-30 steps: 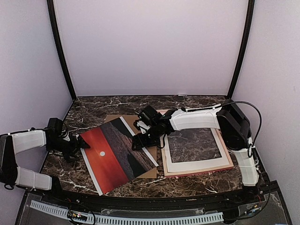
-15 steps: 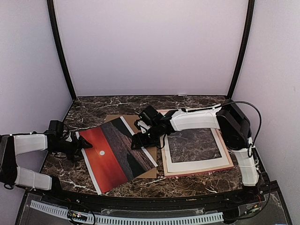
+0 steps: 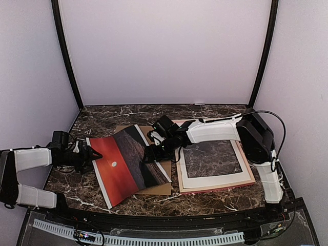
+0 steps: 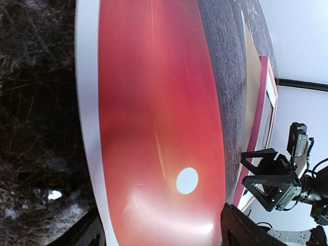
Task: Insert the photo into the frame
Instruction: Pick up the photo from the backboard, then turn over the photo, then place the photo on the mat board.
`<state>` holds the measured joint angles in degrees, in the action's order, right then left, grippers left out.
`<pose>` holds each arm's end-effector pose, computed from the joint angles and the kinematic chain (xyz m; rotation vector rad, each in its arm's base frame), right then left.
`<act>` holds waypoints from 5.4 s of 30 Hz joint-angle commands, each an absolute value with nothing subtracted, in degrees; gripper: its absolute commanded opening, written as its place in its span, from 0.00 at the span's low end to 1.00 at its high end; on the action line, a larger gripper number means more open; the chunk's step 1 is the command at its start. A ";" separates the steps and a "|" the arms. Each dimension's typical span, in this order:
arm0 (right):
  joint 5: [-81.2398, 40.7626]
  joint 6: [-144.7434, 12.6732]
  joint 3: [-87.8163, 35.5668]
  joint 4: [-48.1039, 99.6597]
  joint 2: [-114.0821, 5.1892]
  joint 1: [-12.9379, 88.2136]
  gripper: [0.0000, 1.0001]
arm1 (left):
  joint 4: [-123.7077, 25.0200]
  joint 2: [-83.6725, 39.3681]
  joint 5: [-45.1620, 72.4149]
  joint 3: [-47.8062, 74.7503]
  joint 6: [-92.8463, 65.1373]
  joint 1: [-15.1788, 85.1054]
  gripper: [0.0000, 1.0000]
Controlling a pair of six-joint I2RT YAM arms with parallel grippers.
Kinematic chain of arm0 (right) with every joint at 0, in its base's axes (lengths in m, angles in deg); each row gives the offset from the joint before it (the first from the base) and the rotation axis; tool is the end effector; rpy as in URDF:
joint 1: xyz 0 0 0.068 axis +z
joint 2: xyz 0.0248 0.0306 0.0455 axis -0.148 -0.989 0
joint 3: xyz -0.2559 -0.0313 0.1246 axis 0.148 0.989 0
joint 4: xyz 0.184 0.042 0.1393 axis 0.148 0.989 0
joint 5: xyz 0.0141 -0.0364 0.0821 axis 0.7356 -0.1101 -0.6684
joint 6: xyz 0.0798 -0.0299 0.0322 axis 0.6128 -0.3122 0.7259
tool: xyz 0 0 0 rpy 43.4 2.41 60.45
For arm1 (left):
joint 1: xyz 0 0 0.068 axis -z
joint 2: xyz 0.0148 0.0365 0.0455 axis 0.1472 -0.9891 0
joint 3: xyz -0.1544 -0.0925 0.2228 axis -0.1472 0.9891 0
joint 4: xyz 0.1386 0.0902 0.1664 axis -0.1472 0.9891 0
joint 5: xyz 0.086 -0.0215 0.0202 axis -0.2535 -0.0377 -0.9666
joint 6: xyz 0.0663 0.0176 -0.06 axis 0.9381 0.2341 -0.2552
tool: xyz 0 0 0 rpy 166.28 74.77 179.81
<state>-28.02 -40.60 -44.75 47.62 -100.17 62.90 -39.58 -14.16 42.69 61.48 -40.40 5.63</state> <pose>0.2668 0.4098 0.1454 -0.6426 2.6735 0.8653 0.2015 -0.0395 0.1580 -0.5895 2.4289 -1.0658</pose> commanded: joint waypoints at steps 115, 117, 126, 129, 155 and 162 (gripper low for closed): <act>2.32 -34.41 -52.06 62.93 -95.41 70.91 0.24 | -62.17 -53.75 30.06 20.69 -64.17 44.03 0.06; 2.70 -34.61 -52.41 63.50 -95.78 70.86 0.20 | -62.18 -53.79 30.15 20.62 -64.15 44.06 0.07; 4.59 -34.79 -49.48 64.67 -92.88 69.94 0.00 | -61.12 -51.63 32.07 18.86 -62.03 43.91 0.42; 3.40 -34.90 -46.24 63.25 -90.19 68.87 0.00 | -59.76 -50.55 34.69 17.75 -59.78 43.44 0.52; -7.43 -56.97 -15.94 76.01 -55.54 38.39 0.00 | -37.17 -36.87 35.45 10.43 -34.37 37.64 0.79; -8.36 -61.76 -15.47 75.59 -57.85 36.10 0.00 | -36.71 -37.54 35.21 10.90 -34.43 37.64 0.79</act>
